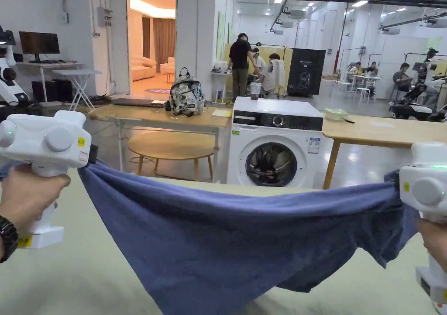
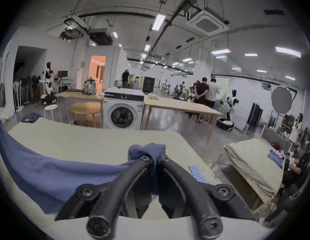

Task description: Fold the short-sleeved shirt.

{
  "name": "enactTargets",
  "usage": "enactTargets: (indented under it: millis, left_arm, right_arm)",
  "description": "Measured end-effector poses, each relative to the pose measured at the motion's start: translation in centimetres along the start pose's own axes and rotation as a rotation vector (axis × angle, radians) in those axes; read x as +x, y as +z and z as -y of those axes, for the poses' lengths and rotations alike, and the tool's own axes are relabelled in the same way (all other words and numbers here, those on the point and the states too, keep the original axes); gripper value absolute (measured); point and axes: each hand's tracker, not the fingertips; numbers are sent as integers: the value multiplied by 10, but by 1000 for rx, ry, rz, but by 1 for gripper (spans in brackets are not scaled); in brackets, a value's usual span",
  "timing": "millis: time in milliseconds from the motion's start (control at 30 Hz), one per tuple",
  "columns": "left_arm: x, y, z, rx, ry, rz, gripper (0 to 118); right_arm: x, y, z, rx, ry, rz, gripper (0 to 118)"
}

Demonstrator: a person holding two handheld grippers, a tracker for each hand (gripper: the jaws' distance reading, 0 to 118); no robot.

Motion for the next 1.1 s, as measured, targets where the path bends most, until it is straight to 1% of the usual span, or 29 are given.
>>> enactTargets:
  millis: [67, 233, 367, 433, 467, 567, 633, 733, 833, 900, 1033, 1100]
  left_arm:
    - [-6, -8, -13, 10, 7, -9, 0]
    - [-14, -18, -41, 44, 37, -19, 0]
    - [-20, -30, -64, 73, 62, -31, 0]
    - [-22, -37, -76, 93, 62, -41, 0]
    - [-24, -41, -82, 96, 65, -41, 0]
    - [-22, -53, -99, 115, 51, -60, 0]
    - [-18, -58, -108, 128, 28, -74, 0]
    - [-15, -69, -119, 146, 31, -83, 0]
    - [-11, -82, -120, 150, 24, -95, 0]
    - [-6, -86, -113, 147, 16, -100, 0]
    - [0, -104, -85, 90, -5, -96, 0]
    - [2, -112, -65, 65, -5, -86, 0]
  right_arm:
    - [0, 7, -13, 27, -3, 6, 3]
    - [2, -3, -43, 70, -21, 12, 3]
    - [0, -14, -63, 104, -20, 16, 3]
    - [-1, -25, -74, 114, -23, 21, 3]
    - [0, -30, -79, 123, -40, 15, 3]
    - [-4, -47, -95, 141, -58, 15, 3]
    - [-9, -57, -105, 152, -58, 18, 3]
    - [-13, -75, -114, 162, -57, 25, 3]
    - [-16, -83, -114, 159, -82, 21, 3]
    - [-18, -88, -106, 146, -76, 22, 3]
    - [-23, -93, -73, 109, -40, 15, 3]
    - [-25, -98, -49, 68, -7, 10, 3]
